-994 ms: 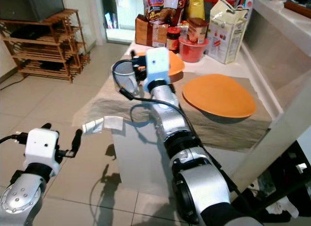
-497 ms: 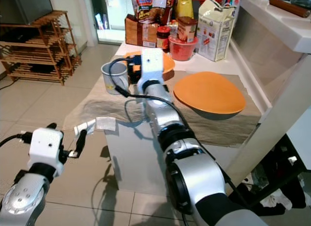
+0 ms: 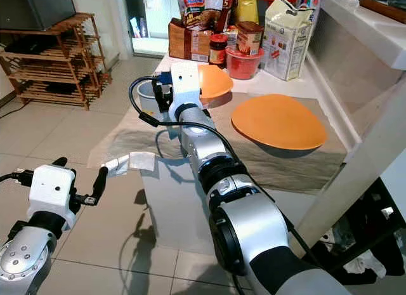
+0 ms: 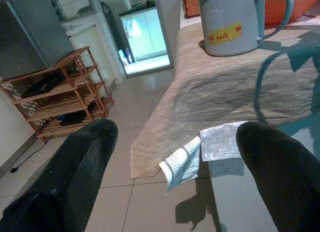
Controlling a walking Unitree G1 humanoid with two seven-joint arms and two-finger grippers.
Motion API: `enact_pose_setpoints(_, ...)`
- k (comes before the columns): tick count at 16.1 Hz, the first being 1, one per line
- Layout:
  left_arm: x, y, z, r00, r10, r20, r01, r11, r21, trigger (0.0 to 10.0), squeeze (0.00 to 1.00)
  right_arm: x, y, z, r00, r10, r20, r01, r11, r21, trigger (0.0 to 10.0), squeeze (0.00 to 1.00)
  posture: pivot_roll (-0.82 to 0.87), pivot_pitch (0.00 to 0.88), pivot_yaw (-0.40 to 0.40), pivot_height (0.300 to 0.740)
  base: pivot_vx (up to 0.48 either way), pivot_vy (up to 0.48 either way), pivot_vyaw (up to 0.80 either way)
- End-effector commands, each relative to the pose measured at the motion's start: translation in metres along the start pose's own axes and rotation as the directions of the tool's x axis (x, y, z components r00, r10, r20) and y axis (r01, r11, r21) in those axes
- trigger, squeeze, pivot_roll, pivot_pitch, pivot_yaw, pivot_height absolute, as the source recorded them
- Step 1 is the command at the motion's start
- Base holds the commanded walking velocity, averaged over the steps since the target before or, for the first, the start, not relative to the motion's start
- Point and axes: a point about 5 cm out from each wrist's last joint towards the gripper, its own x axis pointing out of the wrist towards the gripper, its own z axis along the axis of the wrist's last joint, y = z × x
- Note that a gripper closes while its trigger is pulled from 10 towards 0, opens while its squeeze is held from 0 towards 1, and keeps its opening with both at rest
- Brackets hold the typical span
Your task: Setting the table
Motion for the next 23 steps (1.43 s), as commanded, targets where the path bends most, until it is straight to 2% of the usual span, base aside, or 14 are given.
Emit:
enact_pose_setpoints(1,0.0,0.001,0.005,1.0,-0.004,0.015,0.004,1.0,-0.001,10.0,0.0,0.001,-0.001,0.002,1.0,-0.006,-0.007,0.006,1.0,-0.014,10.0,0.0,0.25,0.02,0.007,0.74,0.0,0.0,0.0)
enact_pose_setpoints(3,0.005,0.003,0.013,1.0,-0.01,0.023,0.011,1.0,-0.017,10.0,0.0,0.0,-0.004,-0.005,0.999,-0.019,-0.046,0.018,0.999,-0.038,10.0,0.0,0.25,0.021,0.007,0.74,0.0,0.0,0.0)
enact_pose_setpoints(4,0.01,0.011,0.033,0.998,-0.016,0.064,0.018,1.0,-0.024,10.0,0.0,-0.002,-0.005,-0.013,0.996,-0.022,-0.088,0.017,0.999,-0.048,10.0,0.0,0.26,0.025,0.01,0.74,0.0,0.0,0.0)
enact_pose_setpoints(5,0.01,0.011,0.033,0.998,-0.016,0.064,0.018,1.0,-0.024,10.0,0.0,-0.002,-0.005,-0.013,0.996,-0.022,-0.088,0.017,0.999,-0.048,10.0,0.0,0.26,0.025,0.01,0.74,0.0,0.0,0.0)
enact_pose_setpoints(6,0.007,0.016,0.039,0.998,-0.041,0.053,0.044,0.997,-0.059,10.0,0.0,-0.003,-0.003,-0.019,0.993,-0.012,-0.119,0.006,0.999,-0.048,10.0,0.0,0.26,0.027,0.012,0.74,0.0,0.0,0.0)
enact_pose_setpoints(9,0.005,0.02,0.036,0.998,-0.056,0.004,0.056,0.993,-0.109,10.0,0.0,-0.004,0.004,-0.025,0.988,0.019,-0.154,-0.025,0.999,-0.034,10.0,0.0,0.27,0.023,0.017,0.74,0.0,0.0,0.0)
enact_pose_setpoints(10,0.007,0.02,0.042,0.998,-0.061,0.02,0.063,0.991,-0.116,10.0,0.0,-0.005,0.003,-0.027,0.987,0.015,-0.161,-0.021,0.999,-0.035,10.0,0.0,0.27,0.023,0.017,0.74,0.0,0.0,0.0)
enact_pose_setpoints(12,0.014,0.01,0.073,0.986,-0.132,0.102,0.145,0.981,-0.131,10.0,0.0,-0.006,0.001,-0.031,0.983,0.005,-0.183,-0.014,0.999,-0.05,10.0,0.0,0.28,0.022,0.02,0.74,0.0,0.0,0.0)
enact_pose_setpoints(14,0.013,0.006,0.085,0.976,-0.173,0.133,0.189,0.975,-0.119,10.0,0.0,-0.006,0.001,-0.033,0.981,0.004,-0.194,-0.016,0.998,-0.062,10.0,0.0,0.29,0.024,0.019,0.74,0.0,0.0,0.0)
enact_pose_setpoints(19,0.011,0.004,0.094,0.973,-0.187,0.135,0.206,0.969,-0.137,10.0,0.0,-0.008,0.001,-0.037,0.979,-0.002,-0.205,-0.014,0.997,-0.08,10.0,0.0,0.29,0.028,0.014,0.74,0.0,0.0,0.0)
enact_pose_setpoints(23,0.006,-0.004,0.106,0.947,-0.268,0.176,0.292,0.948,-0.129,10.0,0.0,-0.008,0.002,-0.039,0.976,-0.002,-0.218,-0.018,0.996,-0.09,10.0,0.0,0.3,0.038,0.01,0.74,0.0,0.0,0.0)
